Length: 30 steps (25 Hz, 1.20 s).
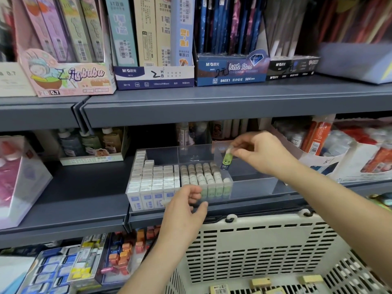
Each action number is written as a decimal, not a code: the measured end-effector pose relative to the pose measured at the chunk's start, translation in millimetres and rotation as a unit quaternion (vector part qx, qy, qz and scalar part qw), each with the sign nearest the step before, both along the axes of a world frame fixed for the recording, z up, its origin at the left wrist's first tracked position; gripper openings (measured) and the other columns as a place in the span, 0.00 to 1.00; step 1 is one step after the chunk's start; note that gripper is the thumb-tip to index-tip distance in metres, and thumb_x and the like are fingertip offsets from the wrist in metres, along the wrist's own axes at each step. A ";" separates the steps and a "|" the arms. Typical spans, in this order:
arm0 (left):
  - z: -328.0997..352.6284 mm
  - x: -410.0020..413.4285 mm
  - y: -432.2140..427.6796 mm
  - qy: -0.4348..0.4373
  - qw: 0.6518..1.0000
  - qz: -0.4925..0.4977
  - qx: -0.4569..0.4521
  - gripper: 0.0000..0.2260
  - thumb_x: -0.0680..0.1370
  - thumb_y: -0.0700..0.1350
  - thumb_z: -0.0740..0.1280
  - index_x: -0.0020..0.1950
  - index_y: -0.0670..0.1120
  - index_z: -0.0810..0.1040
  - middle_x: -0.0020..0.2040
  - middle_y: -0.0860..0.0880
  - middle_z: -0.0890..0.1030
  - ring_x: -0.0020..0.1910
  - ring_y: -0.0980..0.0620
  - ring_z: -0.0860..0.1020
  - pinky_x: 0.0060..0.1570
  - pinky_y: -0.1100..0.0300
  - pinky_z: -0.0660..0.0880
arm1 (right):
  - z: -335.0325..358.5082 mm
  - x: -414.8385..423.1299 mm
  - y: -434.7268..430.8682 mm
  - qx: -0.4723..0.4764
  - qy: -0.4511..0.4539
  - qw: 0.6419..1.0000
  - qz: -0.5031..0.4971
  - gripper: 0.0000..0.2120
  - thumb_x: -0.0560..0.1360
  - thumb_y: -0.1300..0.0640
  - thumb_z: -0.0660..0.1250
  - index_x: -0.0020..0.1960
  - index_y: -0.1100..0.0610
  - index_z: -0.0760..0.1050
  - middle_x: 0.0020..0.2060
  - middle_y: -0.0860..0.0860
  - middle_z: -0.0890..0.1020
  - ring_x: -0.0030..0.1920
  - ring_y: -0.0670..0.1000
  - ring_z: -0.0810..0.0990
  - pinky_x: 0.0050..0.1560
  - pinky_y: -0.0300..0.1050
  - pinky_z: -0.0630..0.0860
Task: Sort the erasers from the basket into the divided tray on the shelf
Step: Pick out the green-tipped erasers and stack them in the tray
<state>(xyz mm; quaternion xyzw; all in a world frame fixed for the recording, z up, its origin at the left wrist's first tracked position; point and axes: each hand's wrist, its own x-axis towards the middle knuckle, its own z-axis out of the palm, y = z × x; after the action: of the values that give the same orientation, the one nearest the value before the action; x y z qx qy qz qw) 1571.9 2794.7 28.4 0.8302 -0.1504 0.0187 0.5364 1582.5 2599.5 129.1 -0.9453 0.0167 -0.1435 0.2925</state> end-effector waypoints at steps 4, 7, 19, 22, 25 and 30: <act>-3.2 0.3 0.7 -0.009 0.999 -0.012 0.028 0.12 0.74 0.43 0.69 0.50 0.58 0.70 0.47 0.58 0.76 0.49 0.61 0.75 0.50 0.66 0.74 | -8.9 5.3 -1.4 -0.070 0.020 0.997 0.016 0.03 0.74 0.52 0.67 0.42 0.46 0.76 0.39 0.46 0.82 0.44 0.48 0.80 0.48 0.43 0.76; -3.9 0.8 0.7 -0.003 1.000 -0.010 0.022 0.12 0.74 0.43 0.69 0.50 0.57 0.70 0.48 0.58 0.76 0.49 0.61 0.75 0.50 0.66 0.74 | -10.8 7.9 -0.3 -0.084 0.013 0.996 0.033 0.02 0.74 0.52 0.67 0.46 0.48 0.79 0.38 0.44 0.80 0.45 0.47 0.80 0.49 0.42 0.76; -5.0 2.4 -0.1 0.008 1.000 -0.013 0.008 0.11 0.74 0.44 0.68 0.50 0.57 0.71 0.47 0.58 0.76 0.47 0.61 0.75 0.48 0.68 0.74 | -19.0 7.3 4.9 -0.189 0.058 0.980 0.038 0.08 0.75 0.49 0.65 0.50 0.49 0.81 0.47 0.46 0.83 0.49 0.50 0.79 0.48 0.44 0.75; -5.7 2.6 0.0 0.005 1.000 -0.015 0.010 0.11 0.74 0.44 0.68 0.50 0.57 0.71 0.46 0.58 0.76 0.47 0.61 0.75 0.46 0.69 0.73 | -30.2 5.4 4.8 -0.199 0.103 0.974 0.043 0.09 0.77 0.51 0.64 0.53 0.48 0.80 0.50 0.46 0.83 0.52 0.50 0.79 0.52 0.46 0.76; -7.3 3.2 0.4 -0.008 0.999 -0.017 0.027 0.11 0.74 0.44 0.68 0.50 0.57 0.70 0.46 0.57 0.76 0.46 0.62 0.75 0.46 0.69 0.73 | -35.5 4.8 4.0 -0.203 0.112 0.971 0.058 0.11 0.78 0.54 0.62 0.56 0.48 0.80 0.55 0.46 0.82 0.57 0.49 0.78 0.56 0.48 0.75; -1.6 -10.6 0.5 -0.035 0.997 -0.026 0.061 0.10 0.75 0.44 0.67 0.52 0.56 0.71 0.48 0.58 0.75 0.49 0.63 0.74 0.52 0.67 0.73 | -32.3 -17.1 -3.2 -0.161 0.049 0.985 0.048 0.14 0.77 0.53 0.63 0.62 0.51 0.77 0.49 0.49 0.80 0.51 0.50 0.77 0.54 0.42 0.71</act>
<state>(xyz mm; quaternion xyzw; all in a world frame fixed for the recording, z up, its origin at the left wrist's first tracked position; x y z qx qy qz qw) 1561.3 2795.2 26.9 0.8562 -0.1916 0.0240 0.4792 1565.4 2596.3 96.8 -0.9855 -0.0379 -0.0838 0.1422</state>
